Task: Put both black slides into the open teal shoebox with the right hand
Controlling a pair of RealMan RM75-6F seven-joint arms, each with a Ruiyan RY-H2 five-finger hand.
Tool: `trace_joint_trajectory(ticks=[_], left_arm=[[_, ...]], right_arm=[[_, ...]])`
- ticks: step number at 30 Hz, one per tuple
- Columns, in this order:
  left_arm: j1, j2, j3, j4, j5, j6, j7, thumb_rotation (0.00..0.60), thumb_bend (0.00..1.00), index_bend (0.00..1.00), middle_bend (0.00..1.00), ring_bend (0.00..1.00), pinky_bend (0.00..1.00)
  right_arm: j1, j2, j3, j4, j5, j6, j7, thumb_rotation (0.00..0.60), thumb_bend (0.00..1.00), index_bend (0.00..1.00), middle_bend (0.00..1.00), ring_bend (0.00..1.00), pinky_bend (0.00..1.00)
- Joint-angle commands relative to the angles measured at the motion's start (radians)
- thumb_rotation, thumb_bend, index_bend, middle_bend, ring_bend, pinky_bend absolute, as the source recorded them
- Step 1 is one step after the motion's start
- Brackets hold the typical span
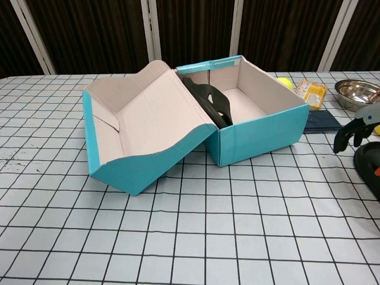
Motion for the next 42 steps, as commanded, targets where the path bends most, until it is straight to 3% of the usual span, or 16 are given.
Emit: trace_joint_trajectory(ticks=[1,10,27,32,42], left_arm=[[0.000,-0.001,0.000,0.000,-0.002,-0.002,0.003,0.600,0.36,0.09,0.00,0.00,0.11],[-0.005,-0.006,0.003,0.002,-0.005,-0.013,0.019,0.600,0.36,0.09,0.00,0.00,0.11],[-0.009,-0.011,0.006,-0.004,-0.007,-0.020,0.033,0.600,0.36,0.09,0.00,0.00,0.11],[-0.009,-0.010,0.006,-0.004,-0.007,-0.020,0.030,0.600,0.36,0.09,0.00,0.00,0.11],[-0.009,-0.012,0.006,-0.005,-0.007,-0.017,0.039,0.600,0.36,0.09,0.00,0.00,0.11]], right_arm=[[-0.002,-0.044,-0.032,0.030,0.053,0.100,-0.078,0.600,0.33,0.23,0.18,0.17,0.10],[0.011,-0.057,-0.076,0.064,0.185,0.107,-0.179,0.600,0.33,0.22,0.18,0.16,0.07],[0.099,0.066,-0.156,-0.071,0.311,0.125,-0.332,0.600,0.33,0.07,0.12,0.07,0.01],[0.112,0.042,-0.174,-0.075,0.349,0.153,-0.382,0.600,0.33,0.07,0.11,0.07,0.01],[0.059,-0.046,-0.141,0.019,0.300,0.119,-0.349,0.600,0.33,0.07,0.11,0.07,0.01]])
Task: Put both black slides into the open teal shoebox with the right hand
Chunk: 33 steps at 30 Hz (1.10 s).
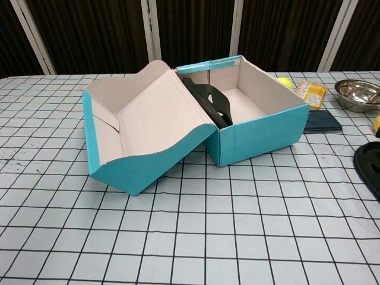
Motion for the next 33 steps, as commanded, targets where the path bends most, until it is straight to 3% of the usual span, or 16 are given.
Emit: trace_joint_trajectory(ticks=[1,8,16,33], left_arm=[[0.000,-0.001,-0.001,0.001,-0.001,0.001,0.001,0.600,0.36,0.09,0.00,0.00,0.11],[-0.003,0.001,0.000,-0.001,0.030,0.012,-0.051,0.600,0.36,0.09,0.00,0.00,0.11],[0.001,-0.007,0.001,-0.014,0.134,0.116,-0.106,0.600,0.36,0.09,0.00,0.00,0.11],[0.003,-0.030,0.003,-0.003,0.141,0.136,-0.049,0.600,0.36,0.09,0.00,0.00,0.11]], right_arm=[[-0.018,-0.029,0.021,0.041,-0.020,-0.027,0.025,0.600,0.33,0.07,0.11,0.07,0.01],[-0.022,-0.074,0.025,0.120,-0.008,-0.084,0.040,0.600,0.33,0.07,0.11,0.07,0.01],[-0.024,-0.116,0.017,0.196,0.012,-0.123,0.055,0.600,0.33,0.07,0.11,0.07,0.01],[0.036,-0.121,-0.051,0.187,0.082,-0.095,-0.004,0.600,0.33,0.07,0.11,0.07,0.00]])
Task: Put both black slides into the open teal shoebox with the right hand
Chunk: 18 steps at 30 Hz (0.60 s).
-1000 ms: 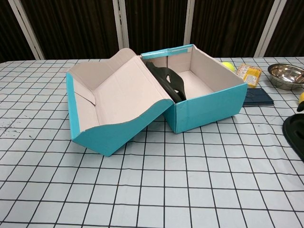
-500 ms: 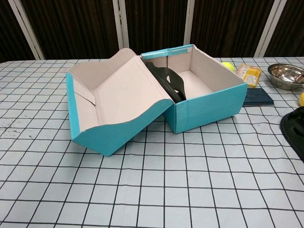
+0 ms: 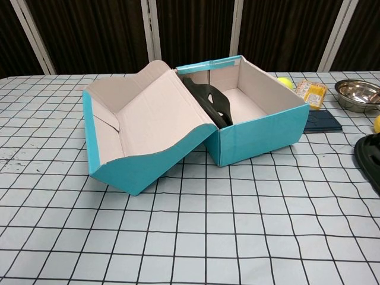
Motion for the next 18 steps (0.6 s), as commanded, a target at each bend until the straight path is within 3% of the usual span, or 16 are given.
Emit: trace_joint_trajectory(ticks=[1,12,18], left_arm=[[0.000,-0.002,-0.001,0.002,-0.003,-0.001,0.004,0.600,0.36,0.09,0.00,0.00,0.11],[0.000,-0.002,-0.001,0.001,-0.015,-0.012,0.011,0.600,0.36,0.09,0.00,0.00,0.10],[-0.001,-0.002,-0.002,0.001,-0.019,-0.014,0.011,0.600,0.36,0.09,0.00,0.00,0.10]], right_arm=[[0.015,0.007,-0.013,-0.019,0.020,0.011,-0.015,0.600,0.33,0.07,0.11,0.07,0.00],[0.052,-0.004,-0.051,-0.043,0.078,0.023,-0.051,0.600,0.33,0.07,0.11,0.06,0.00],[0.043,-0.013,-0.038,-0.031,0.059,0.026,-0.035,0.600,0.33,0.07,0.11,0.06,0.00]])
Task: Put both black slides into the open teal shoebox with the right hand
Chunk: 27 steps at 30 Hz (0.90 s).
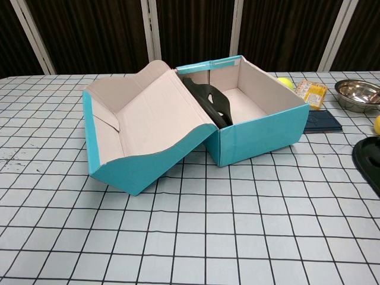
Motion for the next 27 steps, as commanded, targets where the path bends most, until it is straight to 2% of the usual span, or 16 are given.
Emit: trace_joint_trajectory(ticks=[1,3,5,11,15,27], left_arm=[[0.000,0.000,0.000,0.001,-0.001,-0.001,0.000,0.600,0.36,0.09,0.00,0.00,0.10],[-0.001,-0.001,0.000,0.001,-0.001,-0.002,0.000,0.600,0.36,0.09,0.00,0.00,0.10],[-0.001,-0.001,-0.001,0.002,-0.003,-0.003,0.002,0.600,0.36,0.09,0.00,0.00,0.10],[0.001,0.004,-0.001,0.000,-0.016,-0.014,0.001,0.600,0.36,0.09,0.00,0.00,0.10],[-0.002,0.007,-0.001,0.003,-0.032,-0.036,-0.003,0.600,0.36,0.09,0.00,0.00,0.10],[-0.002,0.019,0.001,-0.007,-0.039,-0.048,-0.015,0.600,0.36,0.08,0.00,0.00,0.10]], right_arm=[[-0.007,-0.004,0.009,0.007,-0.019,0.005,0.008,0.600,0.33,0.07,0.12,0.06,0.00],[-0.014,-0.008,0.018,0.011,-0.038,0.007,0.015,0.600,0.33,0.07,0.14,0.07,0.00],[-0.019,-0.012,0.030,0.016,-0.052,-0.001,0.027,0.600,0.33,0.10,0.21,0.12,0.00],[-0.027,-0.022,0.059,0.044,-0.090,-0.040,0.061,0.600,0.33,0.28,0.41,0.27,0.00],[-0.026,-0.001,0.073,0.029,-0.111,-0.054,0.086,0.600,0.33,0.36,0.43,0.31,0.00],[0.038,0.146,0.067,-0.125,-0.114,-0.026,0.104,0.600,0.33,0.36,0.45,0.32,0.00]])
